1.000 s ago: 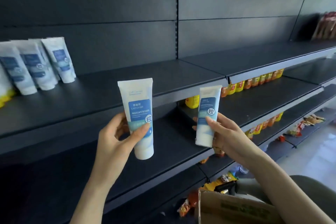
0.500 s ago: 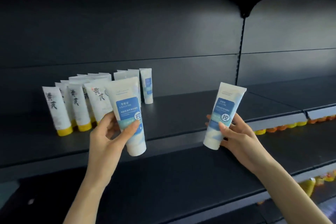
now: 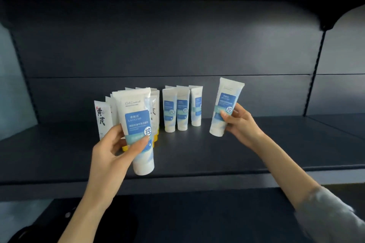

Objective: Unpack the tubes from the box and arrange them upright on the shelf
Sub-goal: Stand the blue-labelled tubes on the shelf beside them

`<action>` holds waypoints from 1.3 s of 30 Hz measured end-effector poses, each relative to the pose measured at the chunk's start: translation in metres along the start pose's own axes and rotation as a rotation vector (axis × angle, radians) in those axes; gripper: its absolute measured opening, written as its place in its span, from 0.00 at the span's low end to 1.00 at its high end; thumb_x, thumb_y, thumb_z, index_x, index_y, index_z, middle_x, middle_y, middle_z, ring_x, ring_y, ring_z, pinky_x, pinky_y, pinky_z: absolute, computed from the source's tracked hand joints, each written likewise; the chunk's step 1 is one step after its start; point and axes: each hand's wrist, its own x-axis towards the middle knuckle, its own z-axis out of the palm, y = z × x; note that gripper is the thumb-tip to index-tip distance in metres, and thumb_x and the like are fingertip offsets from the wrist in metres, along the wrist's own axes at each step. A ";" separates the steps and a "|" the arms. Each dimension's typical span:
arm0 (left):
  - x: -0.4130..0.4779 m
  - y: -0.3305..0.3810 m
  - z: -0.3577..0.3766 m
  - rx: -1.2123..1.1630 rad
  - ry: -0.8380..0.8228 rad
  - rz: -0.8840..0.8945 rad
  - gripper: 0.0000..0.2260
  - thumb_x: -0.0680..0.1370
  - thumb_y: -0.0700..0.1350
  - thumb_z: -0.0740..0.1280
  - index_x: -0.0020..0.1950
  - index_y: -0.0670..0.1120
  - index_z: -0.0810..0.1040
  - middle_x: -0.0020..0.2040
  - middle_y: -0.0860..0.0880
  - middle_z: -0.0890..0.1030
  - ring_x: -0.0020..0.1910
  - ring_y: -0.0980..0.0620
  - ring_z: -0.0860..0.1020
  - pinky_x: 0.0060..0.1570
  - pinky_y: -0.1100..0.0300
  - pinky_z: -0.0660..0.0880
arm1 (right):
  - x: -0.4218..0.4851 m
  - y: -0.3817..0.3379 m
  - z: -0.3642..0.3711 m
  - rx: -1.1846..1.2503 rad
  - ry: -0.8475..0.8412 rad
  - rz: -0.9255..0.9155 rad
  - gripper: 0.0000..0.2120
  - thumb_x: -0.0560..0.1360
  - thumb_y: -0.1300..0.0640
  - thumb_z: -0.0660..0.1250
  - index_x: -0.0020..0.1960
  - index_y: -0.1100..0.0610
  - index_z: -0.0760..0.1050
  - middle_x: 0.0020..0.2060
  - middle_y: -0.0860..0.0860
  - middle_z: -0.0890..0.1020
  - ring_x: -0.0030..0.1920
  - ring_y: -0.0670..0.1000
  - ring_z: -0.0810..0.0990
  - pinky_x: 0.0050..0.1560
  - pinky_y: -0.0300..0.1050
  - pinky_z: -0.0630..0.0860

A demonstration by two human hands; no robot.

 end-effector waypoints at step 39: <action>0.029 -0.022 0.052 -0.019 0.084 -0.053 0.15 0.67 0.50 0.71 0.53 0.52 0.79 0.50 0.56 0.84 0.49 0.58 0.82 0.43 0.62 0.77 | 0.078 0.044 0.004 -0.659 0.206 0.101 0.19 0.74 0.66 0.66 0.64 0.58 0.70 0.63 0.55 0.73 0.61 0.51 0.73 0.58 0.42 0.71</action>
